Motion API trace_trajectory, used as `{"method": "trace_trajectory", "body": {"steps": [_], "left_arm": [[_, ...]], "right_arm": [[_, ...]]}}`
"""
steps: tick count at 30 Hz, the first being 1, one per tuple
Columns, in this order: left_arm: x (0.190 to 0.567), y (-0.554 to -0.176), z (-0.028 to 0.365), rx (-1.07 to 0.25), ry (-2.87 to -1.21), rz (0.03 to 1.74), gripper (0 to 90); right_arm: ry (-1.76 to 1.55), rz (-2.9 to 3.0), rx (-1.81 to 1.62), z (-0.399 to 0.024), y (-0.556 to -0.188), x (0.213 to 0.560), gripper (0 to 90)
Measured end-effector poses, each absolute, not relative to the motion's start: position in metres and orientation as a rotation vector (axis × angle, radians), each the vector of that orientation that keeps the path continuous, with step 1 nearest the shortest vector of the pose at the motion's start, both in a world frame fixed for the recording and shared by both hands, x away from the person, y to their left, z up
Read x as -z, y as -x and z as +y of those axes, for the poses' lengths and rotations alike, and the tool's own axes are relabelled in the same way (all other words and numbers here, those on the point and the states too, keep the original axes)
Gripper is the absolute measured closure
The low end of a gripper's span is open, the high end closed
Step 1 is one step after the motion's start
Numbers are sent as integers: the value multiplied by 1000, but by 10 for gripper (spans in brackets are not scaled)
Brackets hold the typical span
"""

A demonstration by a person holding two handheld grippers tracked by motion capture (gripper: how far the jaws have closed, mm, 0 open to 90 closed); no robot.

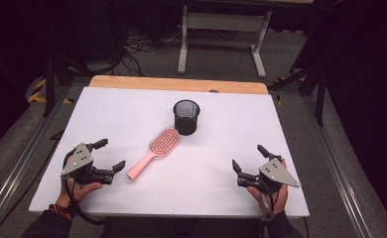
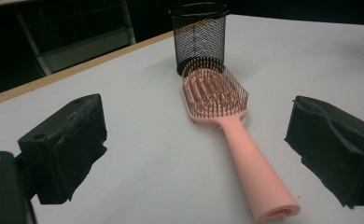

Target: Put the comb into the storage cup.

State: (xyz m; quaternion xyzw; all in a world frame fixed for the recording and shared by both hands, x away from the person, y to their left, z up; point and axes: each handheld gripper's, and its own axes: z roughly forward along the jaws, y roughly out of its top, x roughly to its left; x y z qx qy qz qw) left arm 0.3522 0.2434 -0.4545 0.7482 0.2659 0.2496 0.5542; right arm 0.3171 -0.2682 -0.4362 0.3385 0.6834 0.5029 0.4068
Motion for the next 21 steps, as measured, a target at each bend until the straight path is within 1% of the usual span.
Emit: {"method": "trace_trajectory", "body": {"steps": [7, 12, 16, 21], "left_arm": [[456, -354, 243, -575, -1768, 641, 65], [455, -354, 240, -581, -1814, 669, 52], [454, -356, 238, -567, -1829, 704, 62], [452, -356, 238, -559, -1836, 706, 69]], "right_arm": [[-858, 1800, -1261, -265, -321, 444, 68], [-849, 1831, -1254, -262, -325, 444, 61], [-858, 1849, -1247, -260, -328, 446, 61], [-868, 1851, -1259, -261, -329, 447, 58]]}}
